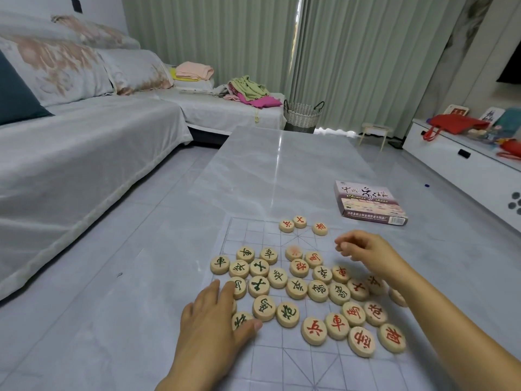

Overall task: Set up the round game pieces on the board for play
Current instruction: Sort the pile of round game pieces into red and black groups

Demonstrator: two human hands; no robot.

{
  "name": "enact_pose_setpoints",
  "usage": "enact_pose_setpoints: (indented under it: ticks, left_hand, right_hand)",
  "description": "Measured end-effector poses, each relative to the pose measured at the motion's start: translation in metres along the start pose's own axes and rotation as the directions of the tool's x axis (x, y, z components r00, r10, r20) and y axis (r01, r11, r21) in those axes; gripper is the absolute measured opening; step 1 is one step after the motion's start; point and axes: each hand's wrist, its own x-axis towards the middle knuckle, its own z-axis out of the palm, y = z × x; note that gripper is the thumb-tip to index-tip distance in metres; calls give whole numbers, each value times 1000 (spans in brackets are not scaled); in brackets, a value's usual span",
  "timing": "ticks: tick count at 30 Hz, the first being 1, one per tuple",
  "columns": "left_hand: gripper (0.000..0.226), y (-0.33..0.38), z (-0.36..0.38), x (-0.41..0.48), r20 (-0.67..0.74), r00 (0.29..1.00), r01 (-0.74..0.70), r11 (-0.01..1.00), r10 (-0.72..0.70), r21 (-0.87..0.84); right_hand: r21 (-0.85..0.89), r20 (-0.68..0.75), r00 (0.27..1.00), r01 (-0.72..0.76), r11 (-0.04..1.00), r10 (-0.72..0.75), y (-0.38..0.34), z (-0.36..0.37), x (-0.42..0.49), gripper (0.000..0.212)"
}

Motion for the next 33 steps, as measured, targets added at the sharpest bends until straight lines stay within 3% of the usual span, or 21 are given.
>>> enact_pose_setpoints:
  ticks: [3,6,9,13,17,22,25,29,33]
  left_hand:
    - [76,0,2,-1,8,1000,2,1000,-3,10]
    - [76,-1,2,-2,0,1000,1,1000,-1,19]
    - [75,0,3,-2,-10,1000,-5,999,5,35]
    - [81,0,4,-1,-24,1000,-12,999,13,45]
    - [80,0,5,-1,-19,1000,-12,999,13,47]
    - [78,5,9,-2,12,1000,-16,999,16,43]
    - [81,1,7,-3,15,1000,11,999,-11,42]
    - [85,5,8,-3,15,1000,-13,999,13,31]
    - [88,9,11,-5,19,999,-34,999,33,34]
  right_hand:
    - [-122,13,999,-47,991,49,12,0,-14,13]
    - [-314,-28,1000,-10,949,1,12,1,-19,8]
    - [-443,-26,999,20,896,-35,3,8,-20,19]
    - [-612,88,996,67,788,-17,-9,26,-19,32]
    - [-611,95,995,56,789,3,-14,35,-25,32]
    - [-496,169,978,192,847,-123,-23,58,-42,32]
    - [-459,76,994,101,883,-75,-24,39,-44,33]
    - [-647,136,985,5,763,109,-19,18,-49,38]
    - [-631,205,979,125,766,9,-28,48,-54,38]
